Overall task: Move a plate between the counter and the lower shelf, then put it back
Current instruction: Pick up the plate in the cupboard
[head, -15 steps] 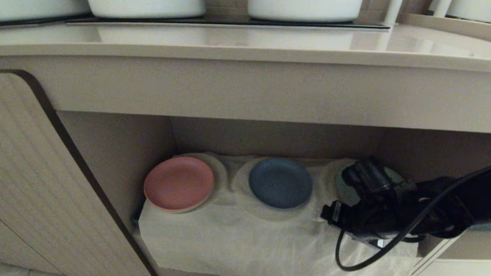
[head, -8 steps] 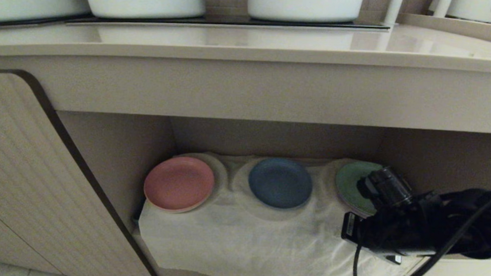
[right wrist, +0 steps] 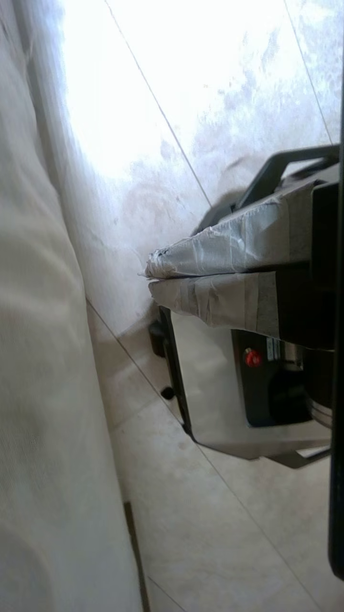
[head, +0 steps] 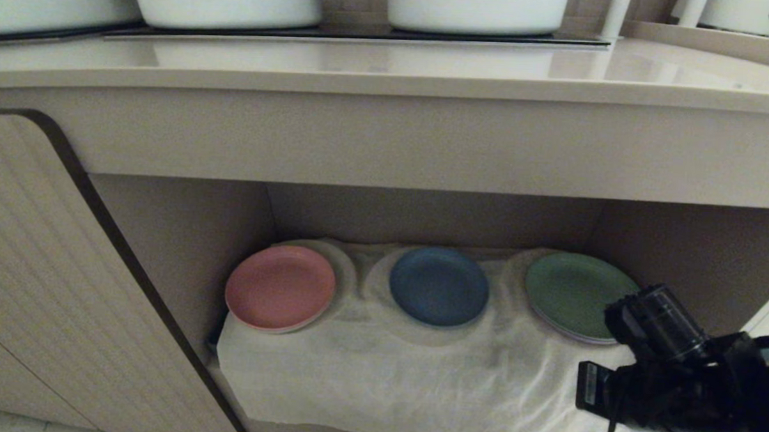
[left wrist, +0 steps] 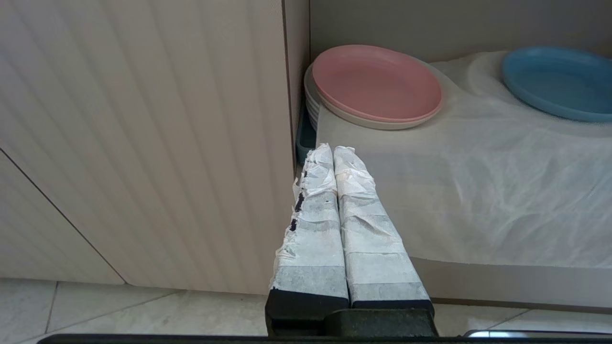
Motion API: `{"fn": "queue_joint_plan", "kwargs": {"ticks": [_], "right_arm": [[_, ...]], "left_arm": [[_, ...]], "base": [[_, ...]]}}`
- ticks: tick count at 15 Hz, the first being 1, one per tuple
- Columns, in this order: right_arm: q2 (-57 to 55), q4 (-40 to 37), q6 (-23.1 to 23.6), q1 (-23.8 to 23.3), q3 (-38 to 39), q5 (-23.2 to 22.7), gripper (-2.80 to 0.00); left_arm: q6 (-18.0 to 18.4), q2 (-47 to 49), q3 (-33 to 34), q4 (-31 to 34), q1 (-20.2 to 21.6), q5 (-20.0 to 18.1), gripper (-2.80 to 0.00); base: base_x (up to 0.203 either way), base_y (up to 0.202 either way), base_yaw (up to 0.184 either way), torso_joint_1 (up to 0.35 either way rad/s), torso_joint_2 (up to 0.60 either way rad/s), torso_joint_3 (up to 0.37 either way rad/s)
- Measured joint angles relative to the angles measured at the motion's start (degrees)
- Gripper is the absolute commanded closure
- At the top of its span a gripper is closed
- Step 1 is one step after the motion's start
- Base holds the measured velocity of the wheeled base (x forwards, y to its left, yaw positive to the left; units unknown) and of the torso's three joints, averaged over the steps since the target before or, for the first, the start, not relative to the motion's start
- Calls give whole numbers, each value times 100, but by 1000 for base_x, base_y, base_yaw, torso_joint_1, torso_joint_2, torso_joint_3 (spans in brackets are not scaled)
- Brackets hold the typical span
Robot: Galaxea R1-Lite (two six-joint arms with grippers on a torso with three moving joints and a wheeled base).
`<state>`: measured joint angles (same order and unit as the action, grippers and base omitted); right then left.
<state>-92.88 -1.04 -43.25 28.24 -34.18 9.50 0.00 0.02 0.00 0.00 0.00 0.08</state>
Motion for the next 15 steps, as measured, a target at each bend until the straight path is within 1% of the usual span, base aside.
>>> {"fn": "queue_joint_plan", "kwargs": {"ticks": [4,6,8,11,15], "right_arm": [[400,24,257,-318,379,265,0],[634,30,335,-590,555,311,0],[863,46,400,-856,695,512,0],[1161,77,568,-1199,831,642,0],[1509,100,613,-1593,892,872,0]], "left_arm": [[0,0,0,0,0,0,0],[0,0,0,0,0,0,0],[0,0,0,0,0,-3,0],[1,0,0,0,0,0,0],[0,0,0,0,0,0,0]], "base": [[0,0,0,0,0,0],[0,0,0,0,0,0],[0,0,0,0,0,0],[0,0,0,0,0,0],[0,0,0,0,0,0]]}}
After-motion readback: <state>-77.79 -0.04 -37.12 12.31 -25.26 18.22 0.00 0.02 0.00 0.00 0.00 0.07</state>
